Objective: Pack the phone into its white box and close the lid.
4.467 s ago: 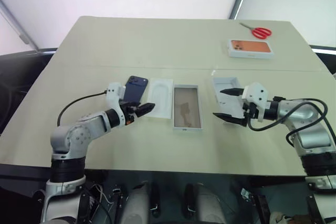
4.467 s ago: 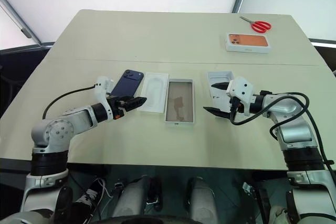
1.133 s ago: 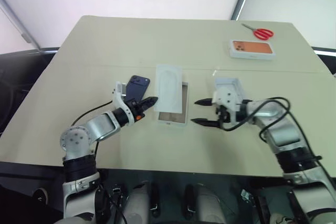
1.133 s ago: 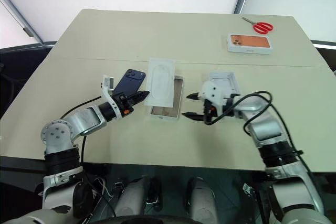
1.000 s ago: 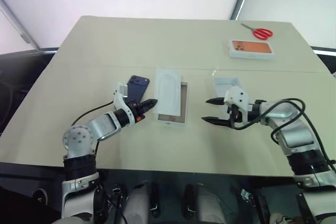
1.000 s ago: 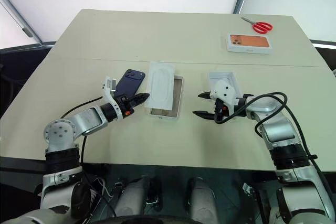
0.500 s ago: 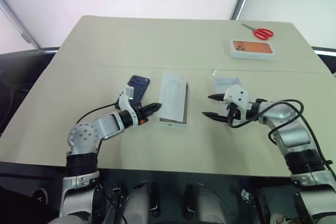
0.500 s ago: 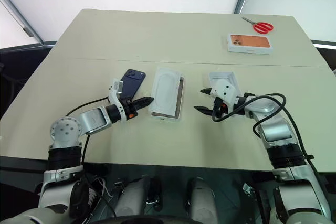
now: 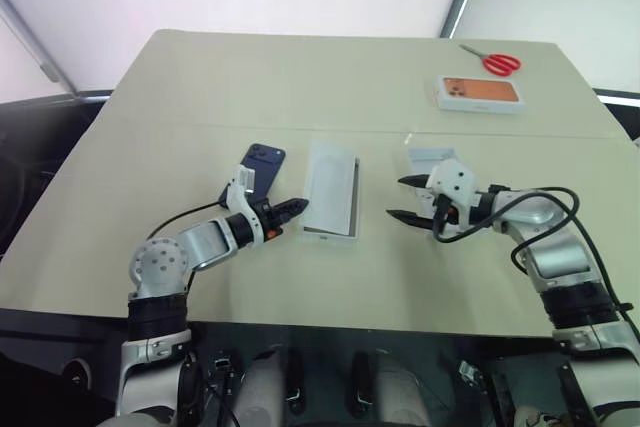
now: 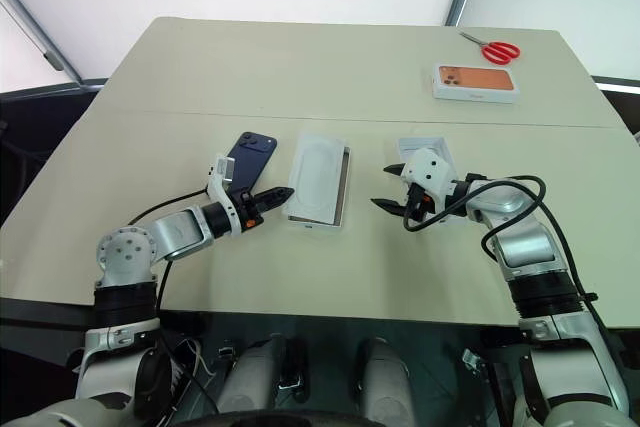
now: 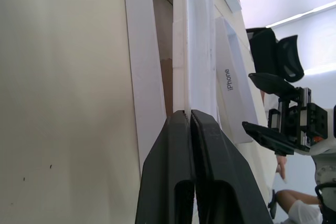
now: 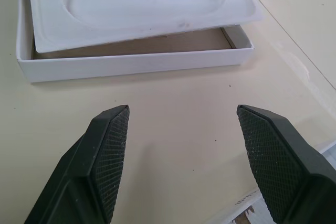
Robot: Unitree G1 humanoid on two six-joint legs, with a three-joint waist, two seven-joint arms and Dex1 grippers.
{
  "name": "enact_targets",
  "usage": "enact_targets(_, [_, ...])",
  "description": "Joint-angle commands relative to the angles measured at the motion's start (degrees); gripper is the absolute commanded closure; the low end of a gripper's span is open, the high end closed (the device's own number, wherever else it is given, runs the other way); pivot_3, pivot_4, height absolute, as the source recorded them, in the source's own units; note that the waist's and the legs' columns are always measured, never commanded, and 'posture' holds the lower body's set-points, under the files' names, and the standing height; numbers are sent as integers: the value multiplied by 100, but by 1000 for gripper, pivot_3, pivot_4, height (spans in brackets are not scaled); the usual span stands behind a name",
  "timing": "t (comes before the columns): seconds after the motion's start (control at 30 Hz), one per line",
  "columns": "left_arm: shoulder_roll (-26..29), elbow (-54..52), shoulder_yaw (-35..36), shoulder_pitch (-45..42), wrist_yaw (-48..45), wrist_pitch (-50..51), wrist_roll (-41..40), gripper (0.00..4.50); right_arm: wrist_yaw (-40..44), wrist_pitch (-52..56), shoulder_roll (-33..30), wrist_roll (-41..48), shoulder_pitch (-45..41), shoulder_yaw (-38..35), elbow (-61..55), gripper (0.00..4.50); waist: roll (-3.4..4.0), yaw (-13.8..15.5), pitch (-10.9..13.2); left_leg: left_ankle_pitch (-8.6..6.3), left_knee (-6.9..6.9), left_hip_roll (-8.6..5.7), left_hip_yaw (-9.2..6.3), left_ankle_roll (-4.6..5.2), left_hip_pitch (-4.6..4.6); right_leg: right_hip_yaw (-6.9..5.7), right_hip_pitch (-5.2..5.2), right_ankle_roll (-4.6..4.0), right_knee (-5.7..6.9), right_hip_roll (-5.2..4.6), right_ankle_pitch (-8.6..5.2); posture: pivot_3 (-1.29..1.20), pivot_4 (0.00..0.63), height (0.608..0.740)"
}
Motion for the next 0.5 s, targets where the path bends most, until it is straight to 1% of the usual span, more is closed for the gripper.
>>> enact_targets(0.03, [42,-188,1,-46,-128,67,-100,2597,-45,-58,55,35,-131,-43,-56,1060,0,-1,0,0,0,0,0,0,0,0,0,0,0,0,0,0,150,738])
enact_targets(0.1, [102,-240,-23,-45,-193,120,-118,1683,-14,21,87,85,-151,-35,-70,1060,0,-4,0,0,0,0,0,0,0,0,0,0,0,0,0,0,150,738])
enact_targets(0.13, [111,-237,5,-46,-167,187,-165,1123,3,88,111,128,-168,-42,-87,1060,0,-5,0,0,0,0,0,0,0,0,0,0,0,1,0,0,150,738])
enact_targets(0.3, [436,-265,140,-102,-325,33,21,1123,-166,482,466,367,-498,-114,-262,1060,0,-35,0,1,0,3,-1,-1,1,0,-1,0,1,1,0,0,150,738])
enact_targets(0.43, [779,-370,131,-96,-706,-490,390,1123,-618,617,1128,281,-861,101,-205,1060,1,-72,0,2,-4,5,0,-4,1,0,-3,0,1,1,0,0,150,738])
enact_targets(0.47, [839,-410,93,-89,-788,-598,485,1059,-673,629,1229,256,-907,125,-155,1609,1,-97,0,2,-4,5,0,-4,0,0,-3,-1,1,1,0,0,150,738])
enact_targets(0.5, [918,-505,14,-67,-899,-813,679,1059,-755,614,1318,112,-951,235,-43,1889,1,-100,0,2,-6,4,-1,-5,-1,-1,-4,-1,2,2,0,0,150,738])
